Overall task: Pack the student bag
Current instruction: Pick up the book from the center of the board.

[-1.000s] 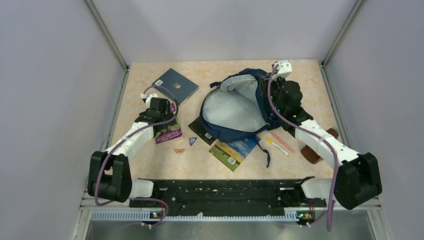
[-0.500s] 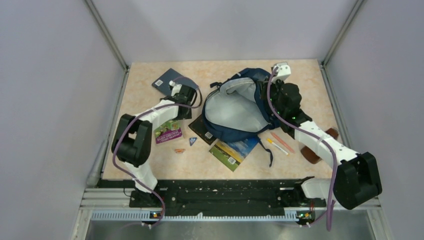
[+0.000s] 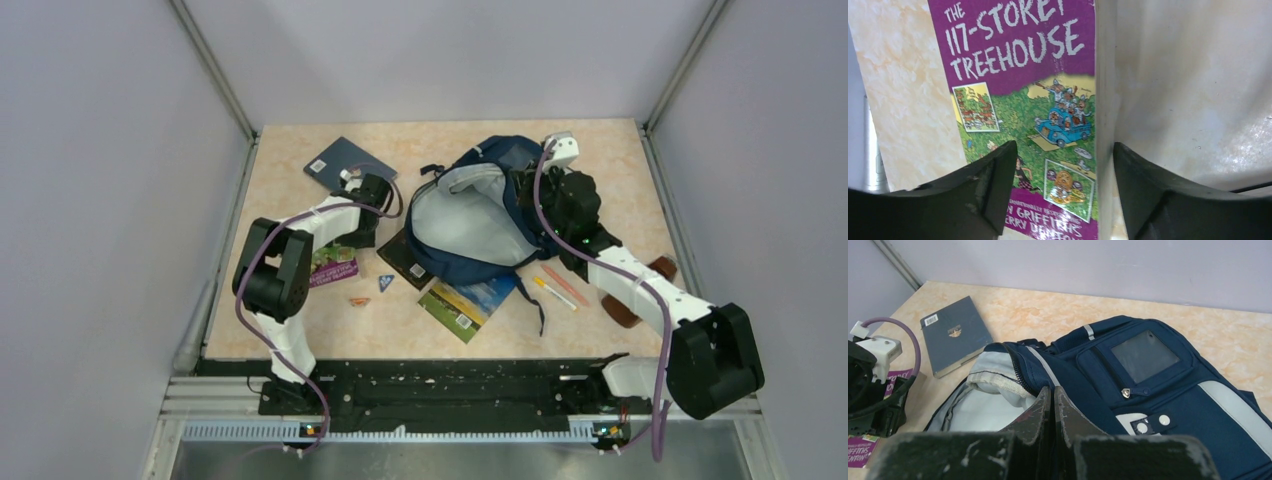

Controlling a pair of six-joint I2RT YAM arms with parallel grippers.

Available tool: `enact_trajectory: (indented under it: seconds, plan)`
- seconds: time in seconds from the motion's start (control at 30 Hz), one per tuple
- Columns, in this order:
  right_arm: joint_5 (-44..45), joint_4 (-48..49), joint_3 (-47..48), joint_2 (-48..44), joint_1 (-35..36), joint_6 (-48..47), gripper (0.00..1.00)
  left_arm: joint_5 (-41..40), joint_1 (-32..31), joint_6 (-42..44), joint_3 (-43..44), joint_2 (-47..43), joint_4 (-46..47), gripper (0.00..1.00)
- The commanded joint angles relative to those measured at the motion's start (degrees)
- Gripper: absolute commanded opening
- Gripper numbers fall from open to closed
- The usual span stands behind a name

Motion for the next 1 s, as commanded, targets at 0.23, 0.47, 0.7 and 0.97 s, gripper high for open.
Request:
enact_trajectory:
  seconds: [0.23,0.47,0.7,0.97]
  plan:
    - [2.2,-1.6,-1.2,0.6,-0.8,-0.2,0.00,5.8,3.3,0.9,-2.9,-5.3,1.0,0.28]
    - [2.1,-1.8,-1.7,0.6,-0.7,0.1,0.00,4.6,3.3,1.3,-4.7,-9.1,2.6,0.03]
    - [2.0,-2.6,-2.2,0.7,-0.6,0.3,0.00,4.6,3.4,1.9,-7.1,-14.8,5.5,0.00]
    - [0.5,-5.9,-3.5,0.1,-0.4,1.5,0.61,7.4,3.4,2.1,-11.3,-29.3,9.2,0.00]
